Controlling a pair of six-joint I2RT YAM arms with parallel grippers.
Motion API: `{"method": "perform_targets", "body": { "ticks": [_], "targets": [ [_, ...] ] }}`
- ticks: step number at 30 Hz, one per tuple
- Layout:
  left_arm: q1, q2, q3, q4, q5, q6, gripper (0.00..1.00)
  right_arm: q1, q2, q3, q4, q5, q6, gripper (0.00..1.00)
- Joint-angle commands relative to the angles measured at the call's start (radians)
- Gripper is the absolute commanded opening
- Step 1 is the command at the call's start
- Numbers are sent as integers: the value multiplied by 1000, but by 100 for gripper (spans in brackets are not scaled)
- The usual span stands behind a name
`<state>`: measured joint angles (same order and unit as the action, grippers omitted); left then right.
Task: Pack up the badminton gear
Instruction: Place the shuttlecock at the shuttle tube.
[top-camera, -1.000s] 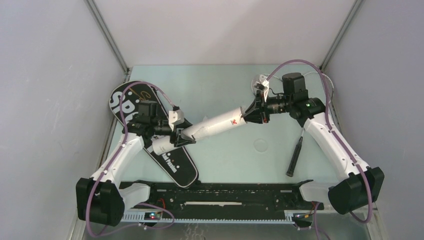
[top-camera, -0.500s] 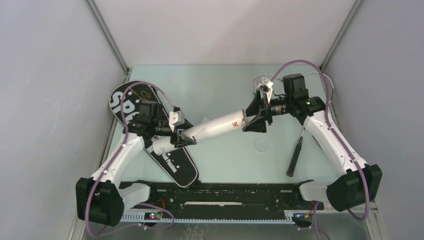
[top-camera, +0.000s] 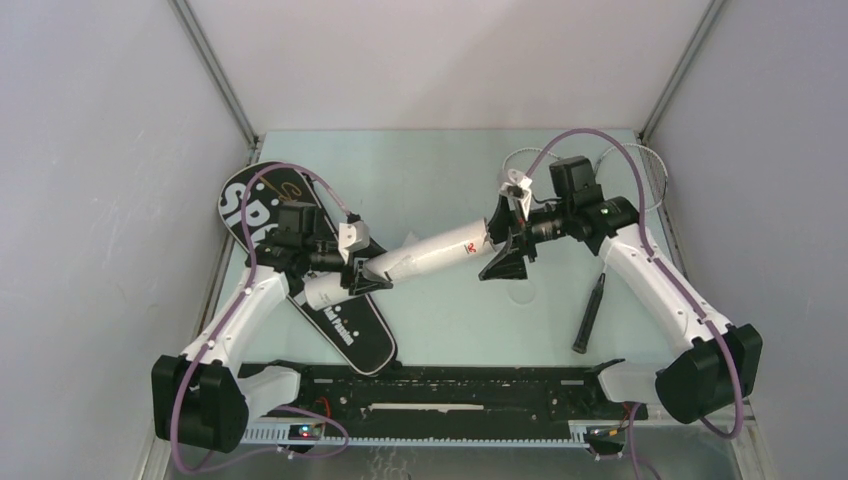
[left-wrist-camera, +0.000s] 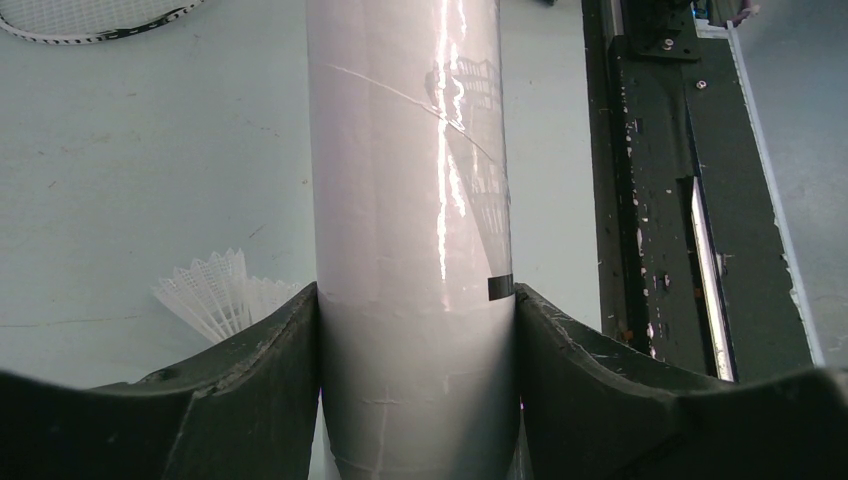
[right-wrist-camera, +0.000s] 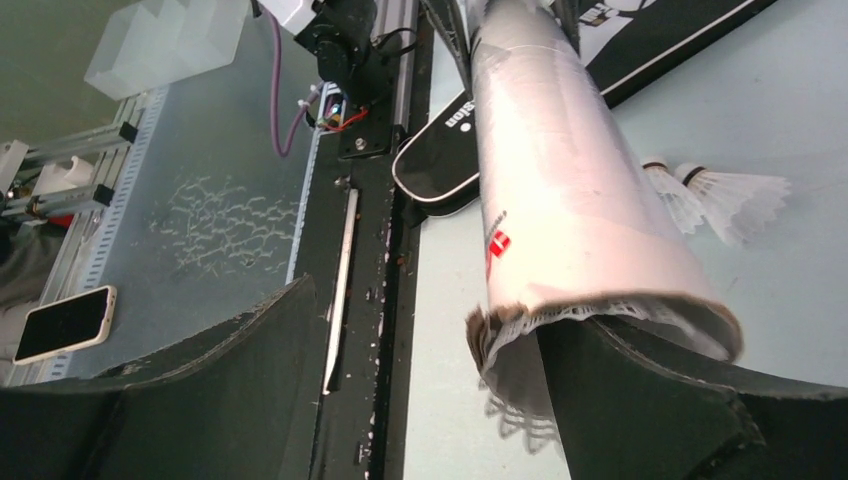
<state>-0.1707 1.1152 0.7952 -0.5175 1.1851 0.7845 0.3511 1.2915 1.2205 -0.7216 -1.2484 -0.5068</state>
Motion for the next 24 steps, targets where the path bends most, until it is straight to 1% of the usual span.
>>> {"method": "perform_targets", "body": {
  "ticks": [1, 8, 10, 14, 24],
  "targets": [
    [4, -6, 76, 37, 46, -14, 40, 53, 5, -9, 21, 52, -15, 88],
    [-1, -1, 74, 37, 48, -11, 40, 116, 42, -10, 53, 73, 6, 88],
    [-1, 0, 72, 37, 44, -11, 40, 117, 45, -9, 49, 76, 3, 88],
    [-1, 3, 68, 47, 47, -16, 40, 76, 30, -9, 54, 50, 13, 90],
    [5, 8, 75, 78, 60, -60, 39, -28, -48, -9, 32, 5, 24, 96]
  ]
}}
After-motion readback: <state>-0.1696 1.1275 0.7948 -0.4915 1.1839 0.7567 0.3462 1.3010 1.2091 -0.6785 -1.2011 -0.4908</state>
